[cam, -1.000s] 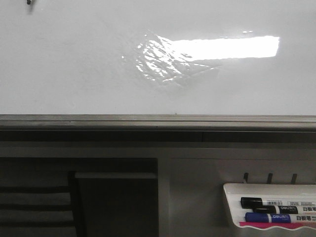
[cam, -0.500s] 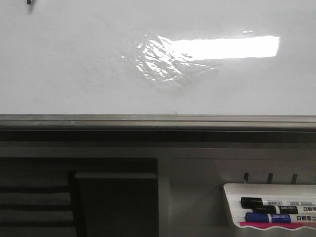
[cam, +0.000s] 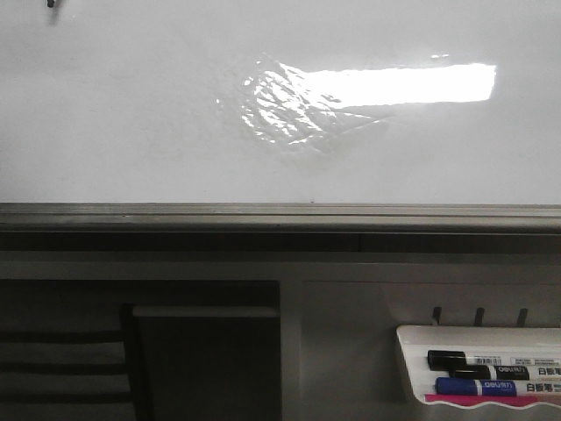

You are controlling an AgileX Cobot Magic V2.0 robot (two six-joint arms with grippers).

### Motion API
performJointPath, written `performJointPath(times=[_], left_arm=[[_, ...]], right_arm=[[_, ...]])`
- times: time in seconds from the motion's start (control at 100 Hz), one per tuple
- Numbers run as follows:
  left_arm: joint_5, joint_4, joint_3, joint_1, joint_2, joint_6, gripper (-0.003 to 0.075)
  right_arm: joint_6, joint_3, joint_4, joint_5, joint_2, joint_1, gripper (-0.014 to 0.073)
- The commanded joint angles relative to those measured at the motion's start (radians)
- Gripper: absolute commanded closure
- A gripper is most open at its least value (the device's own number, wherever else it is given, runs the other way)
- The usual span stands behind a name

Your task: Write number 7 on whiteboard

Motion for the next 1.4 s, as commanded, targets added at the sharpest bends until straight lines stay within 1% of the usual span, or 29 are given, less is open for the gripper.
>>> performJointPath(times=[0.0, 0.22, 0.3, 0.58, 0.64, 0.73, 1.01, 1.26, 1.39], left_arm=[[-0.162, 0.021, -0.055, -0.009, 0.048, 0.003, 0.0202], [-0.311, 0.118, -0.113, -0.009, 0.177, 0.003, 0.0286], [-0.35, 0.123, -0.134, -0.009, 0.216, 0.003, 0.0322], [-0.446, 0.123, -0.173, -0.005, 0.309, 0.003, 0.047], [-0.448, 0.123, -0.173, -0.003, 0.324, 0.003, 0.0505], [-0.45, 0.121, -0.173, 0.002, 0.335, 0.003, 0.0533], [-0.452, 0.112, -0.175, 0.036, 0.343, 0.001, 0.0533], [-0.452, 0.097, -0.175, 0.036, 0.345, 0.001, 0.0531], [-0.448, 0.096, -0.191, 0.036, 0.376, 0.001, 0.0531]], right_arm=[[-0.01, -0.033, -0.009, -0.081, 0.011, -0.003, 0.0166], [-0.01, -0.033, -0.009, -0.081, 0.011, -0.003, 0.0166], [-0.01, -0.033, -0.009, -0.081, 0.011, -0.003, 0.0166], [-0.01, -0.033, -0.009, -0.081, 0.011, -0.003, 0.0166], [-0.01, -0.033, -0.009, -0.081, 0.011, -0.003, 0.0166], [-0.01, -0.033, -0.009, -0.081, 0.011, -0.003, 0.0166], [-0.01, -0.033, -0.009, -0.081, 0.011, -0.003, 0.0166], [-0.01, -0.033, -0.009, -0.081, 0.011, -0.003, 0.0166], [-0.01, -0.033, -0.009, -0.081, 0.011, -0.003, 0.0166]])
